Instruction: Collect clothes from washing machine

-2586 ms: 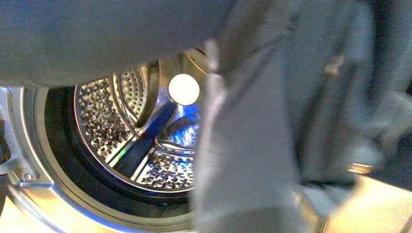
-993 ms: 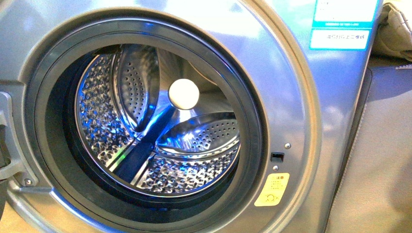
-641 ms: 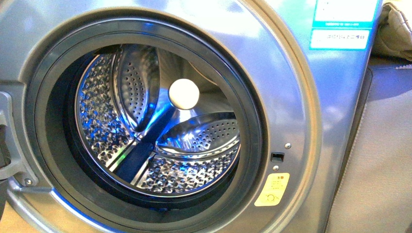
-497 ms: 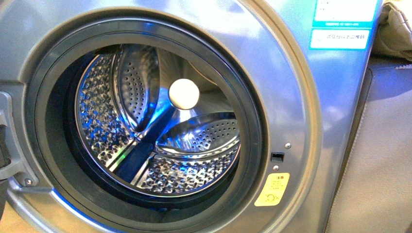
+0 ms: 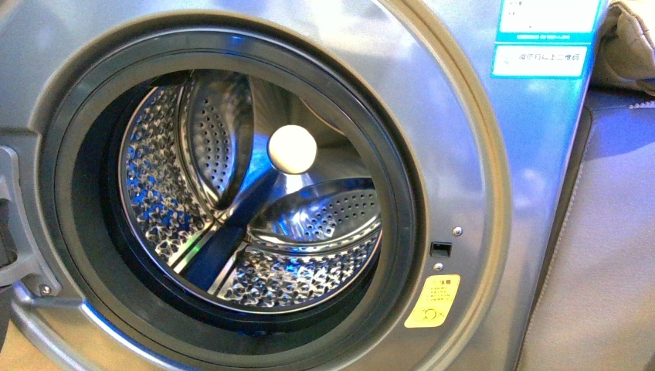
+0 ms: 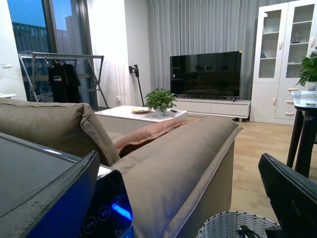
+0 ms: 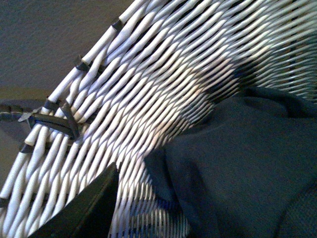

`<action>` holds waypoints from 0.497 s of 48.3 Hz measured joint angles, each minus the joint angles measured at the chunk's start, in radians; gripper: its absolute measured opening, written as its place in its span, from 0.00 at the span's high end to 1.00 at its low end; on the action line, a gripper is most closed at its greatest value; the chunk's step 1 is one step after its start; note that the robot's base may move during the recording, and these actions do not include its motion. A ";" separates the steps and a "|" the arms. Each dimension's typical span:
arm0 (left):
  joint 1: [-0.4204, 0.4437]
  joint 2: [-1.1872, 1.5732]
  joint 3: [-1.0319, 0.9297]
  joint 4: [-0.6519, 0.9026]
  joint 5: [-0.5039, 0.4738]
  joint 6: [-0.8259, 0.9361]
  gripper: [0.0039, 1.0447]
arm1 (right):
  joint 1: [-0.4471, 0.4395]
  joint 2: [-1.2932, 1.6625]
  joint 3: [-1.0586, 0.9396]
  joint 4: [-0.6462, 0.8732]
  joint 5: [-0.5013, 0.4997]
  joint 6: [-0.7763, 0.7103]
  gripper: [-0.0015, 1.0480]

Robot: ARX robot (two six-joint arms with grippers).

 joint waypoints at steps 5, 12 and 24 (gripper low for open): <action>0.000 -0.002 0.000 0.000 0.000 0.000 0.06 | -0.001 -0.024 0.000 -0.050 -0.038 0.088 0.11; 0.000 -0.002 0.000 0.000 0.000 0.000 0.06 | -0.011 -0.056 0.000 -0.122 -0.071 0.229 0.08; 0.000 -0.002 0.000 0.000 0.000 0.000 0.06 | -0.046 -0.177 -0.019 -0.194 0.030 0.339 0.07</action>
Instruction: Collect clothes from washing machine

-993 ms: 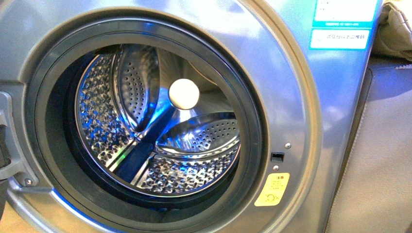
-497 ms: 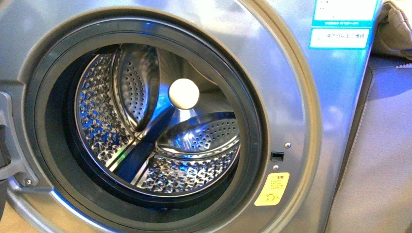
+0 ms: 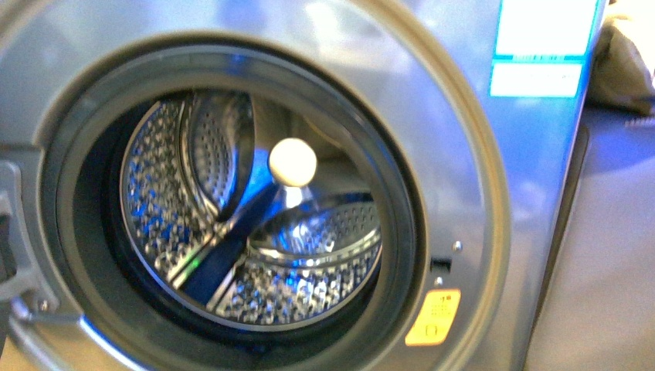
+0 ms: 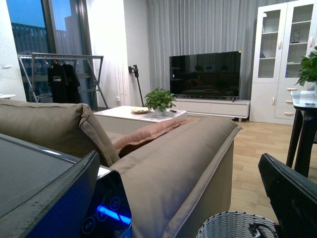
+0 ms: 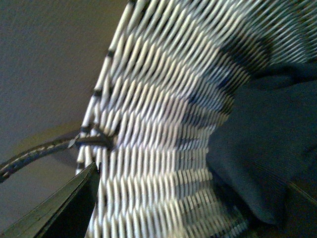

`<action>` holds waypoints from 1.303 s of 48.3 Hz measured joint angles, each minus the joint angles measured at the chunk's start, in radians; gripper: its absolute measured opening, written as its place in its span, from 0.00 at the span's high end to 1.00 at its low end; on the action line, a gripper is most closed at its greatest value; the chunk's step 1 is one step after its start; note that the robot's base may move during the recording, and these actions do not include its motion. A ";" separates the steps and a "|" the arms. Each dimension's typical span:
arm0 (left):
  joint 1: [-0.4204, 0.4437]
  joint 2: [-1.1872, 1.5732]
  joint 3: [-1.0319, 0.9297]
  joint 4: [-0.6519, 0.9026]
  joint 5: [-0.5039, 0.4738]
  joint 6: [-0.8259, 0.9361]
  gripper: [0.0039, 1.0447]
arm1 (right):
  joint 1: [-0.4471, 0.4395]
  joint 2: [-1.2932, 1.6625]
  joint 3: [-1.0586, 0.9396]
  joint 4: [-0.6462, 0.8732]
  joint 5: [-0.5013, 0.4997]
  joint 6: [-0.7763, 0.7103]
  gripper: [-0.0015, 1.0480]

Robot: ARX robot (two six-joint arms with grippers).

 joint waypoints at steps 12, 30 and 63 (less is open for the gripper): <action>0.000 -0.002 0.000 0.000 0.000 0.000 0.06 | -0.076 -0.054 0.000 -0.127 0.192 -0.116 0.07; 0.000 -0.002 0.000 0.000 0.000 0.000 0.06 | -0.066 -0.442 -0.047 -0.019 -0.130 -0.114 0.07; 0.000 -0.002 0.000 0.000 0.000 0.000 0.06 | 0.505 -1.013 -0.155 0.220 0.209 -0.259 0.08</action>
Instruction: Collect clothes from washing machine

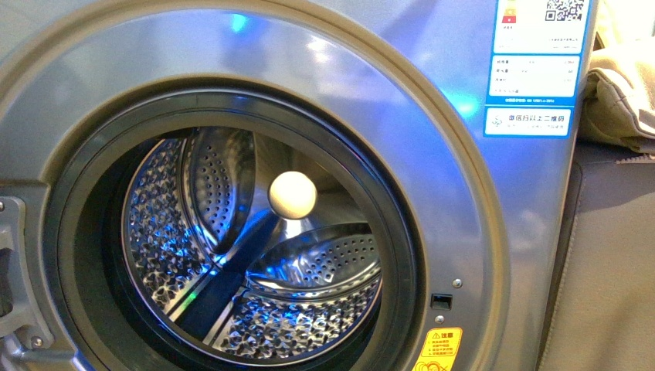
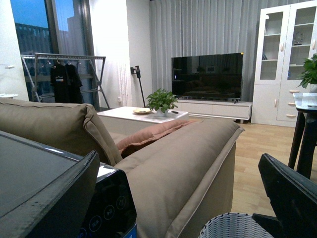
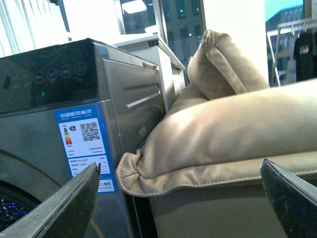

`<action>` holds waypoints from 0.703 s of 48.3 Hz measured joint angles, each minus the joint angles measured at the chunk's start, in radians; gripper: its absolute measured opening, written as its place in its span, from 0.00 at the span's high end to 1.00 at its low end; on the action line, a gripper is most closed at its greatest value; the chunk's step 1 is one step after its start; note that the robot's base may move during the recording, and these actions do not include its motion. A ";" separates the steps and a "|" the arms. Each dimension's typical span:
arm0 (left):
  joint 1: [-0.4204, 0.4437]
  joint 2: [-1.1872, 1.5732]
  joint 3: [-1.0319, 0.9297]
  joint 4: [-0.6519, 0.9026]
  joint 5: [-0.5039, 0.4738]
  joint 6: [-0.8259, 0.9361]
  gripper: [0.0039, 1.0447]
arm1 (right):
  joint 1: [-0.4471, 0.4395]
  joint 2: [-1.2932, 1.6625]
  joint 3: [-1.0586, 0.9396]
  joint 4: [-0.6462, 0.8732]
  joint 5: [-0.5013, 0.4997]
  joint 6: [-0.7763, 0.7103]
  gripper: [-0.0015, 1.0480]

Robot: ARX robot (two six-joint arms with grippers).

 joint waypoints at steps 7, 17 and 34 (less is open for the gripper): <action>0.000 0.000 0.000 0.000 0.000 0.000 0.06 | 0.143 -0.164 0.031 -0.500 0.180 -0.225 0.32; 0.000 -0.001 0.002 0.000 0.000 0.000 0.06 | 0.305 -0.266 -0.142 -0.523 0.370 -0.297 0.74; 0.185 -0.099 0.073 -0.163 -0.634 0.171 0.06 | 0.414 -0.364 -0.287 -0.473 0.443 -0.306 0.98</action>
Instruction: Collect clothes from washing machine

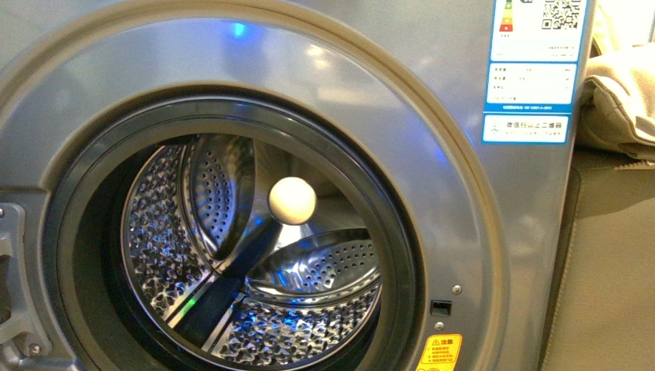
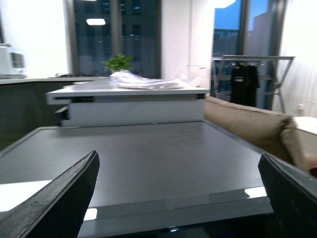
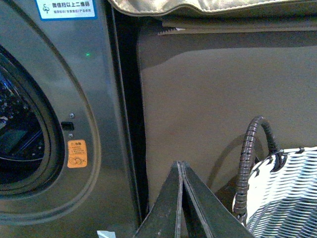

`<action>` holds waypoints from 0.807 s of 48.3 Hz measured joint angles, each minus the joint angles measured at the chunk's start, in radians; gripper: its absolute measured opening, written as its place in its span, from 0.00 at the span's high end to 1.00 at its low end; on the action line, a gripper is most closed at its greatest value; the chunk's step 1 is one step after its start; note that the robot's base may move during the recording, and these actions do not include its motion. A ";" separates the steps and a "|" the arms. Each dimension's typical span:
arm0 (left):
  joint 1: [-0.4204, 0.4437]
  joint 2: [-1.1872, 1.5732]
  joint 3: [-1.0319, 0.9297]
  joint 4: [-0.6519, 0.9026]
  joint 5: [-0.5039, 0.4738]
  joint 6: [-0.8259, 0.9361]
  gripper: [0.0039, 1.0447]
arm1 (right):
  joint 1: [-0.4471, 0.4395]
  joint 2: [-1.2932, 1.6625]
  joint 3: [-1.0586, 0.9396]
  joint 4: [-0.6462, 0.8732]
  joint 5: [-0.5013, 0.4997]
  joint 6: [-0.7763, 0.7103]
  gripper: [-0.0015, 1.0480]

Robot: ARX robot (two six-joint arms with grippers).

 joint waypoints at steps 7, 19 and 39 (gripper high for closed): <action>0.196 -0.127 -0.111 -0.068 0.074 -0.052 0.06 | 0.000 -0.022 -0.031 0.008 0.000 0.000 0.98; 0.424 -0.307 -0.312 -0.230 0.179 -0.149 0.12 | 0.000 -0.056 -0.072 0.018 0.000 0.000 0.98; 0.476 -0.718 -1.108 -0.036 0.239 -0.150 0.84 | 0.000 -0.107 -0.132 0.026 0.000 0.000 0.98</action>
